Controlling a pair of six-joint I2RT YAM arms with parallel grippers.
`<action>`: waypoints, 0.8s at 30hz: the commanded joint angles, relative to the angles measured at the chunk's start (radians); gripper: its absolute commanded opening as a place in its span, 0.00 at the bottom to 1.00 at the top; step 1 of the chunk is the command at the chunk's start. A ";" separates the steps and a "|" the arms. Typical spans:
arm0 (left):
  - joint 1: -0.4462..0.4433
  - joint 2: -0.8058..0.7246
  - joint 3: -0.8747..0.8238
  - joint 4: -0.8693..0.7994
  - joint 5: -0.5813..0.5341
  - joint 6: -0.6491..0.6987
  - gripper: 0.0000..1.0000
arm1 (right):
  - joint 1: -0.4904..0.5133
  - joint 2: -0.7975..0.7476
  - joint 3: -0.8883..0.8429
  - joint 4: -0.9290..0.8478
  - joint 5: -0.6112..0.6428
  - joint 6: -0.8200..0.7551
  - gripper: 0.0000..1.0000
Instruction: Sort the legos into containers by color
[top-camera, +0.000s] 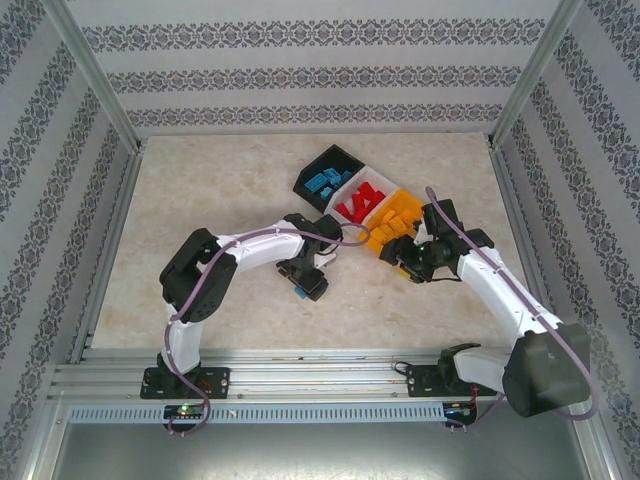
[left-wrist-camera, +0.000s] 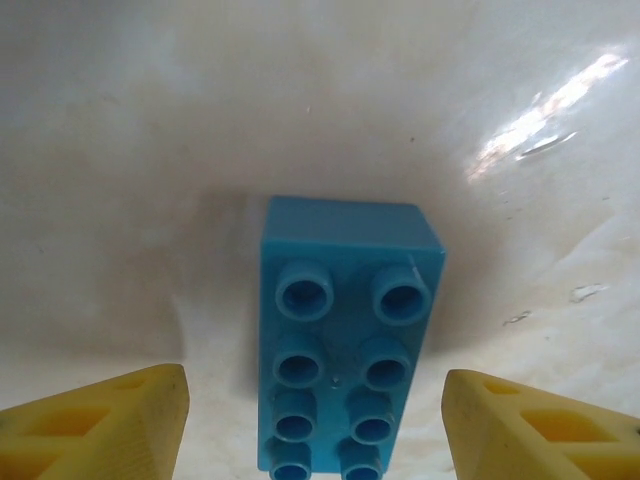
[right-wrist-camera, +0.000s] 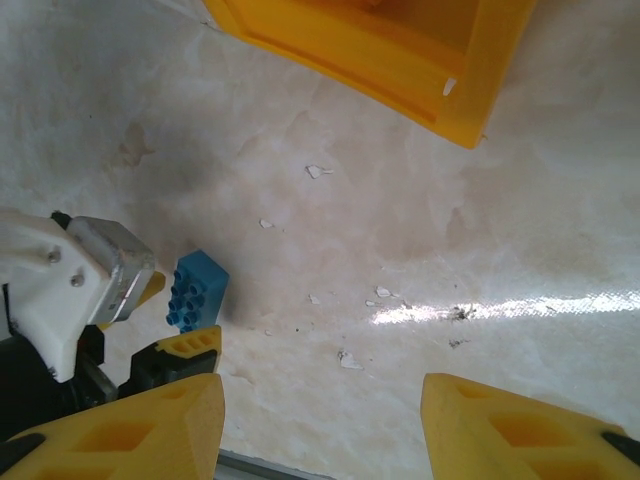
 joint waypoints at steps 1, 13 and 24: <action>-0.013 0.004 -0.026 0.040 -0.016 -0.028 0.67 | -0.009 -0.023 -0.013 -0.001 -0.006 0.024 0.55; -0.013 0.015 -0.044 0.073 -0.030 -0.038 0.56 | -0.004 -0.033 -0.011 -0.002 -0.004 0.045 0.55; -0.013 0.000 -0.071 0.076 -0.023 -0.039 0.42 | 0.015 -0.049 -0.015 -0.001 0.011 0.068 0.55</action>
